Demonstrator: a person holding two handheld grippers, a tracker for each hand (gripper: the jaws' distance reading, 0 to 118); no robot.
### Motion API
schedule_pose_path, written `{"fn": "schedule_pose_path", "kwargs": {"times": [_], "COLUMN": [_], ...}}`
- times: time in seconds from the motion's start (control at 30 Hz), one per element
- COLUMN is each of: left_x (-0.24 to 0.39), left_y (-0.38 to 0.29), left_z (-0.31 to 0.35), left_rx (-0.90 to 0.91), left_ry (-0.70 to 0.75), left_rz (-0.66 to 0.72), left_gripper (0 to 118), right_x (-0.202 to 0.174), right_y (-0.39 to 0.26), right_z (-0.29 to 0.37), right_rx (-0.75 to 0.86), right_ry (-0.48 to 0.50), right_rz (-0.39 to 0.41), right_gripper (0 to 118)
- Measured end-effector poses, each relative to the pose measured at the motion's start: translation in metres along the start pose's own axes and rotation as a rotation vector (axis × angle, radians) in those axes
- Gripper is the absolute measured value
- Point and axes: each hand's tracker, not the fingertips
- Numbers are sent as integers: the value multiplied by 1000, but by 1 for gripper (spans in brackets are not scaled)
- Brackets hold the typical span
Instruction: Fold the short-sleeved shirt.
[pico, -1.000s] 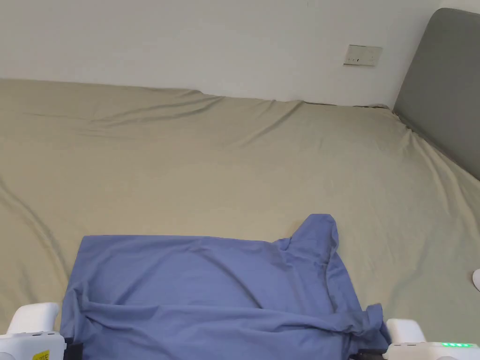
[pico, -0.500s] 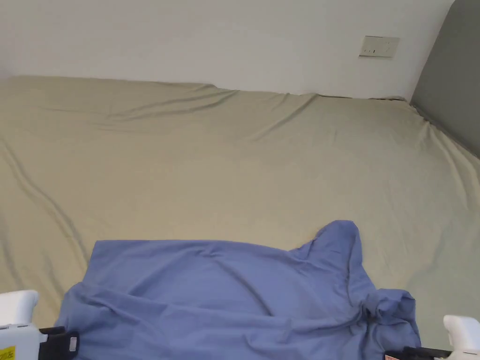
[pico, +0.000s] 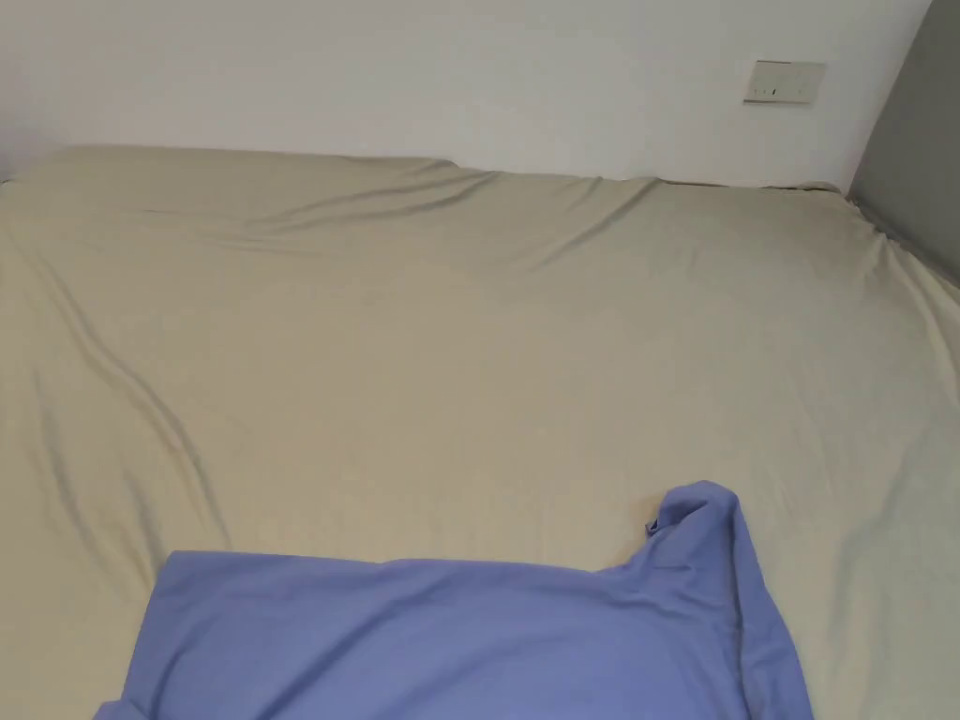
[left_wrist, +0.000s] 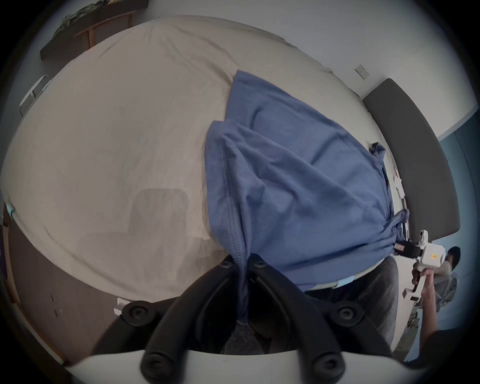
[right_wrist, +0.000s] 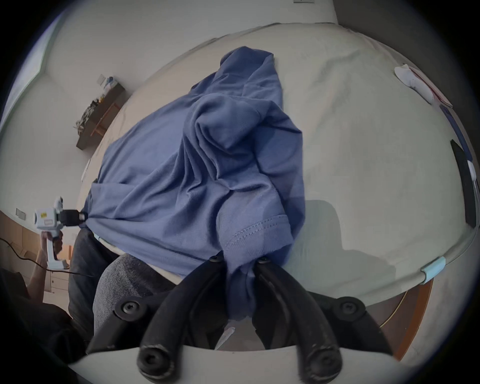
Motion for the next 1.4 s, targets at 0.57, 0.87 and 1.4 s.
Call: {"fn": "schedule_pose_path", "kwargs": {"times": [0.57,0.87,1.4], "left_x": [66,110,85], "left_y": [216,191,160], "left_z": [-57,-106,-10], "left_rx": [288,285,334], "left_ry": [1,320,29], "left_rz": [-42,-308,-325], "left_gripper": [96,4,1], "right_x": [-43,-39,-67], "right_y": [55,160,186], "right_z": [71,13,-39], "right_rx": [251,267,153], "right_ry": [-187,-212,-60], "right_rz": [103,161,148], "right_gripper": [83,83,0]}}
